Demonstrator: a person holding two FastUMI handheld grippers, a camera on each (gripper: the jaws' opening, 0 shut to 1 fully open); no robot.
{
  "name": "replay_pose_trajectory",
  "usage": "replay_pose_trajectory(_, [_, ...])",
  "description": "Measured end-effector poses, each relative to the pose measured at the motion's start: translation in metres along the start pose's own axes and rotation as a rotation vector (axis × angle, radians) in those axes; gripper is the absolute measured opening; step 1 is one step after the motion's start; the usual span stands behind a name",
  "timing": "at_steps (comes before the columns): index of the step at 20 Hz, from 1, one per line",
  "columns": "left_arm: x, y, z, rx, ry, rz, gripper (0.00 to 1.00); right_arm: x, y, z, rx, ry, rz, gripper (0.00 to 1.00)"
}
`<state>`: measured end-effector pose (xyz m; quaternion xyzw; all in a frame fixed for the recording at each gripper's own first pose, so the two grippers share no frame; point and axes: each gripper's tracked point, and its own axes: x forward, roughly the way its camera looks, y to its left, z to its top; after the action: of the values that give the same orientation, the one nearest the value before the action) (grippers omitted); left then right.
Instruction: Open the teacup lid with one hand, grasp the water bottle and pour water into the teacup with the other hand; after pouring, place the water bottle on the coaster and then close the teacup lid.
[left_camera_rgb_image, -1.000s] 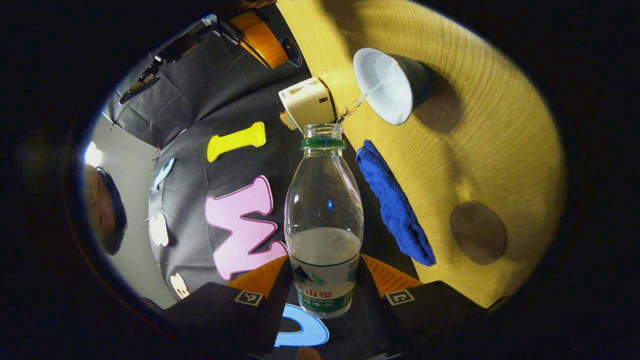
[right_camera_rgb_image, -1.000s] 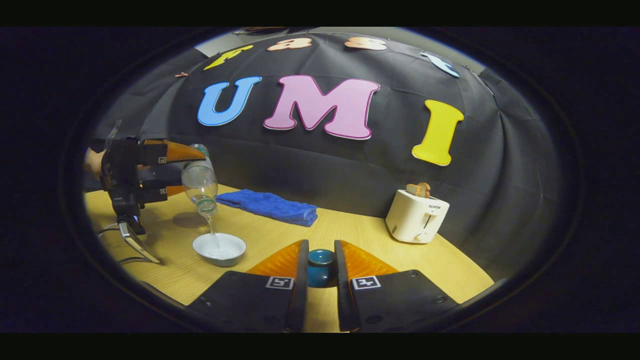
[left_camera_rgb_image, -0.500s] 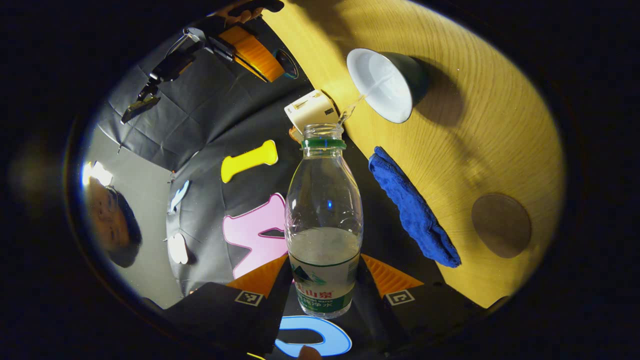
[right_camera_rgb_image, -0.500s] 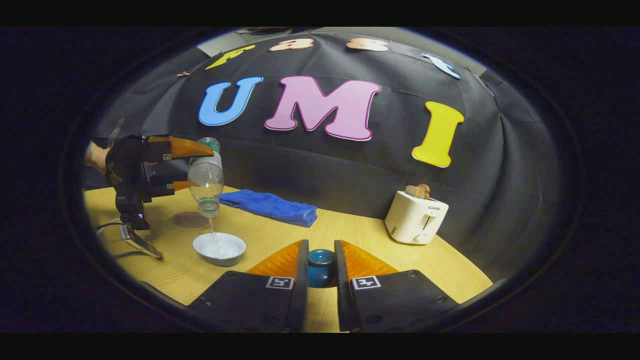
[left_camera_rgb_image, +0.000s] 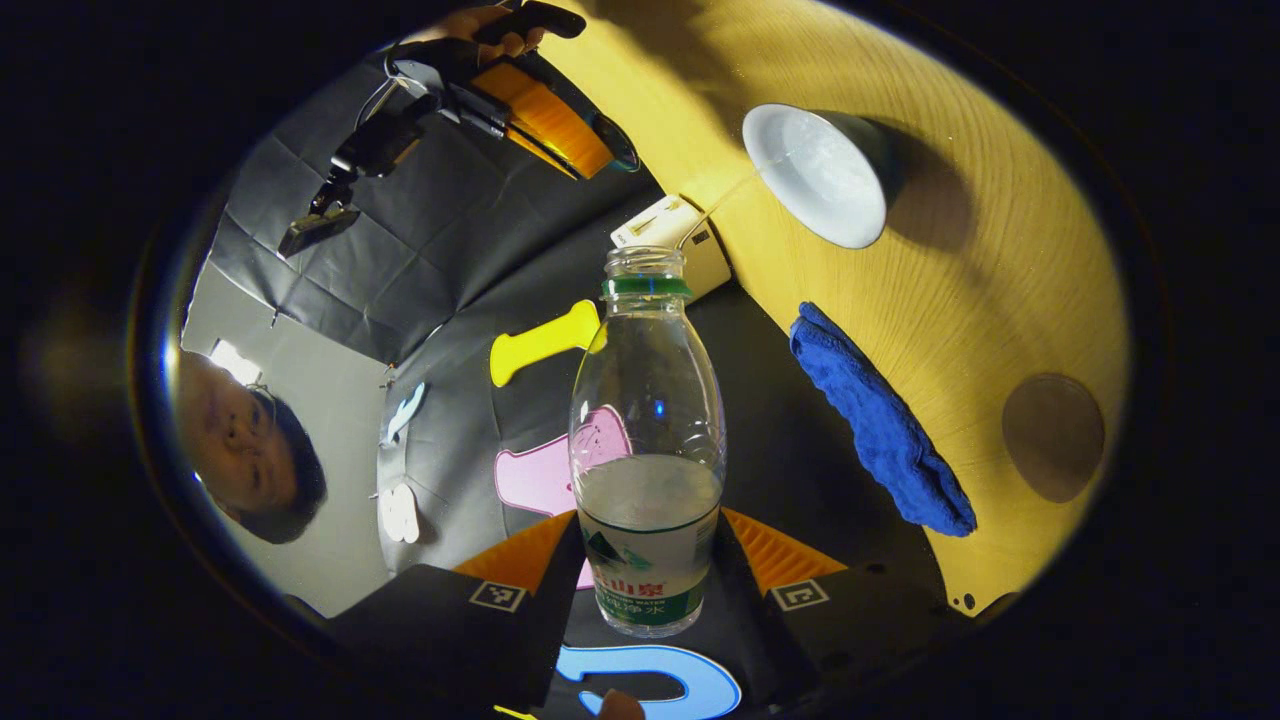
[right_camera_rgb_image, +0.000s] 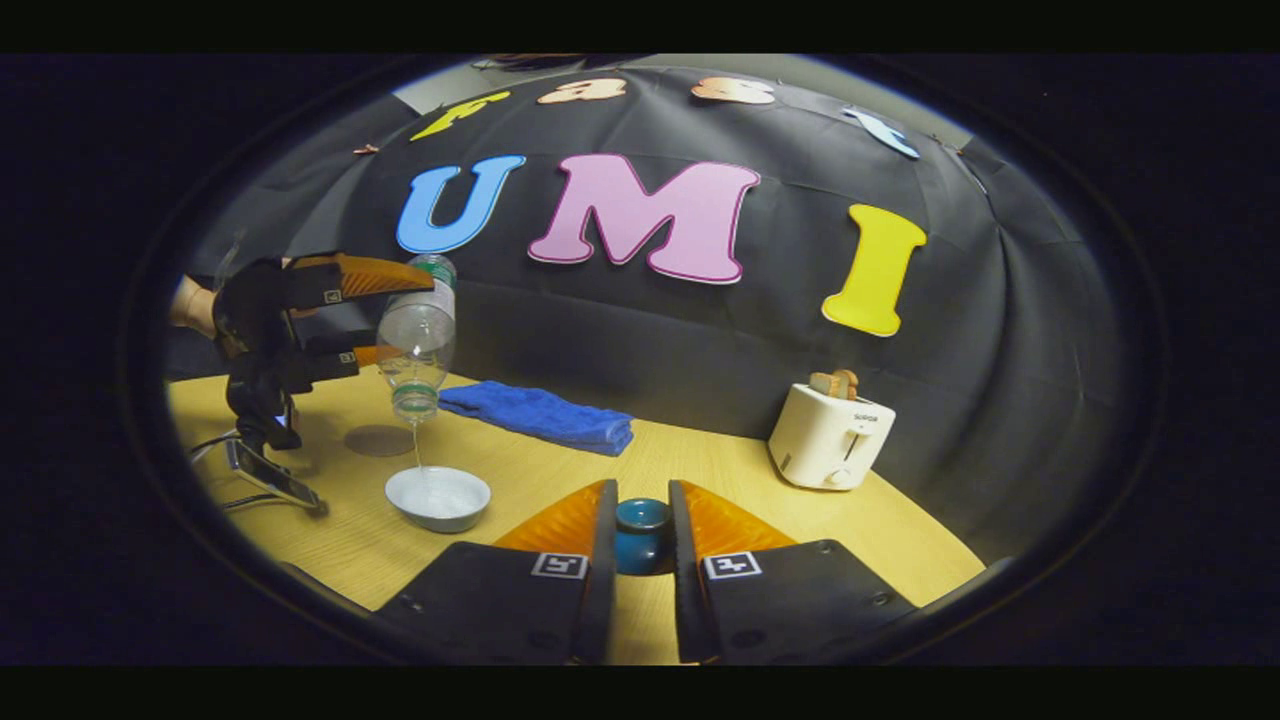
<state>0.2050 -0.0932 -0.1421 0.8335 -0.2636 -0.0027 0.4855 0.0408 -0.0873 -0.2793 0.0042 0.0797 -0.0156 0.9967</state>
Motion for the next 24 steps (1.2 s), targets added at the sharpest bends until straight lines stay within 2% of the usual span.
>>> replay_pose_trajectory(1, [0.0, 0.002, -0.001, 0.007, -0.003, 0.008, 0.74, 0.0, 0.0, 0.0, 0.0, -0.001, 0.0, 0.31])
replay_pose_trajectory(4, [0.003, 0.003, -0.002, 0.018, -0.017, 0.018, 0.74, -0.001, 0.0, 0.0, -0.001, -0.003, 0.0, 0.23])
replay_pose_trajectory(5, [0.002, 0.003, -0.003, 0.021, -0.021, 0.019, 0.74, -0.001, -0.001, 0.001, 0.0, -0.003, -0.001, 0.27])
replay_pose_trajectory(6, [0.003, 0.003, -0.003, 0.025, -0.022, 0.021, 0.73, -0.001, -0.001, 0.001, 0.001, -0.004, -0.001, 0.23])
replay_pose_trajectory(8, [0.003, 0.004, -0.003, 0.026, -0.02, 0.024, 0.74, -0.001, 0.0, 0.0, 0.001, -0.002, 0.0, 0.23])
replay_pose_trajectory(11, [0.003, -0.003, -0.011, -0.035, 0.02, -0.01, 0.74, -0.001, 0.002, 0.0, 0.001, -0.002, 0.004, 0.28])
replay_pose_trajectory(13, [0.002, -0.017, -0.013, -0.19, 0.055, -0.084, 0.73, 0.0, 0.003, 0.0, 0.0, 0.0, 0.006, 0.27])
replay_pose_trajectory(14, [0.002, -0.022, -0.012, -0.293, 0.076, -0.115, 0.73, 0.0, 0.003, -0.001, 0.0, 0.002, 0.007, 0.23])
replay_pose_trajectory(16, [-0.002, -0.028, -0.009, -0.504, 0.117, -0.171, 0.74, 0.001, 0.003, -0.002, 0.004, 0.005, 0.006, 0.23])
replay_pose_trajectory(17, [-0.001, -0.031, -0.011, -0.631, 0.144, -0.189, 0.74, 0.002, 0.002, -0.002, 0.006, 0.004, 0.006, 0.27])
replay_pose_trajectory(18, [-0.004, -0.032, -0.01, -0.745, 0.165, -0.208, 0.74, 0.002, 0.002, -0.002, 0.008, 0.005, 0.005, 0.25])
replay_pose_trajectory(19, [-0.008, -0.035, -0.011, -0.861, 0.19, -0.224, 0.74, 0.003, 0.002, -0.003, 0.008, 0.008, 0.004, 0.23])
replay_pose_trajectory(21, [-0.011, -0.041, -0.013, -1.1, 0.25, -0.248, 0.74, 0.005, 0.003, -0.003, 0.006, 0.009, 0.005, 0.31])
replay_pose_trajectory(22, [-0.012, -0.044, -0.016, -1.219, 0.286, -0.246, 0.74, 0.006, 0.003, -0.004, 0.004, 0.01, 0.006, 0.27])
replay_pose_trajectory(24, [-0.014, -0.047, -0.028, -1.463, 0.355, -0.239, 0.74, 0.007, 0.005, -0.005, 0.003, 0.013, 0.01, 0.27])
